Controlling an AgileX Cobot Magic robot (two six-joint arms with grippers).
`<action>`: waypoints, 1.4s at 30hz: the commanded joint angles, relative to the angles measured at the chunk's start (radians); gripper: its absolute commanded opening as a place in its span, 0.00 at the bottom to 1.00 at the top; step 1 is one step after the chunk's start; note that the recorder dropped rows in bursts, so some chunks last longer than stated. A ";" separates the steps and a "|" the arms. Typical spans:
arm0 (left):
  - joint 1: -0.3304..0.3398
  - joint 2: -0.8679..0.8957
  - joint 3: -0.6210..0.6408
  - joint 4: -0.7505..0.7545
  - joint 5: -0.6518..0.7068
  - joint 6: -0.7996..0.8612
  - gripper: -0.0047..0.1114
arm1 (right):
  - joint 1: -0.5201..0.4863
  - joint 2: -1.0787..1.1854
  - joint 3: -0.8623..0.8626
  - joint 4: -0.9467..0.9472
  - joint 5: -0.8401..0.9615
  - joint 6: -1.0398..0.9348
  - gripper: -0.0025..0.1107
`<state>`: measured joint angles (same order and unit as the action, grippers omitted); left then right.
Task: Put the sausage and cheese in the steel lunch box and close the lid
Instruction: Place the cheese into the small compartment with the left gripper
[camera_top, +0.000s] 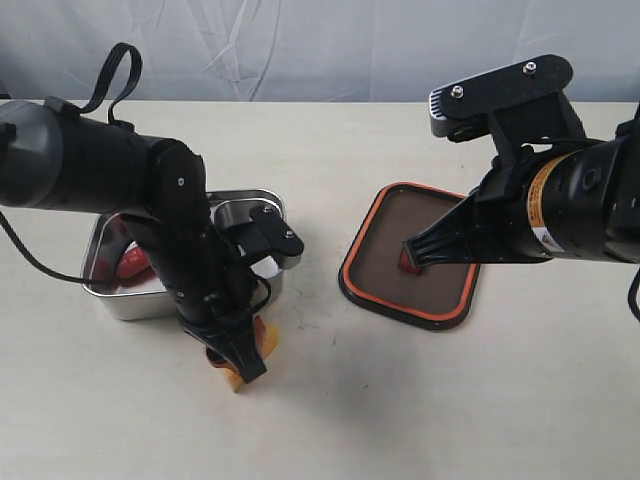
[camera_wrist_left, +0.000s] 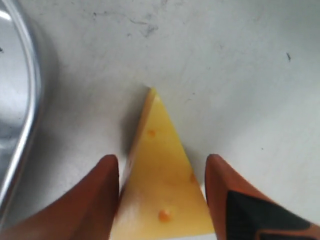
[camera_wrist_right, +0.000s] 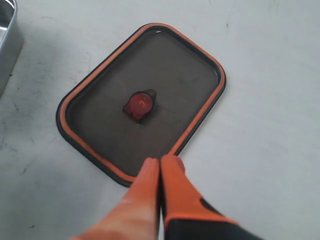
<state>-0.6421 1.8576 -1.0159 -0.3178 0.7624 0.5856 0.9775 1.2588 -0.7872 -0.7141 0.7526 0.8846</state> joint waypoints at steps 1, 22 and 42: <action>-0.009 -0.015 -0.002 -0.033 0.036 -0.010 0.04 | -0.001 -0.009 -0.002 -0.009 0.006 -0.003 0.02; -0.007 -0.217 -0.012 0.227 -0.160 -0.221 0.04 | -0.001 -0.037 -0.002 -0.021 0.047 -0.003 0.02; 0.058 -0.089 -0.095 0.264 -0.244 -0.292 0.17 | -0.001 -0.136 -0.002 -0.019 0.102 0.005 0.10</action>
<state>-0.5896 1.7677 -1.1026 -0.0522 0.5181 0.3060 0.9775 1.1314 -0.7872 -0.7275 0.8629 0.8846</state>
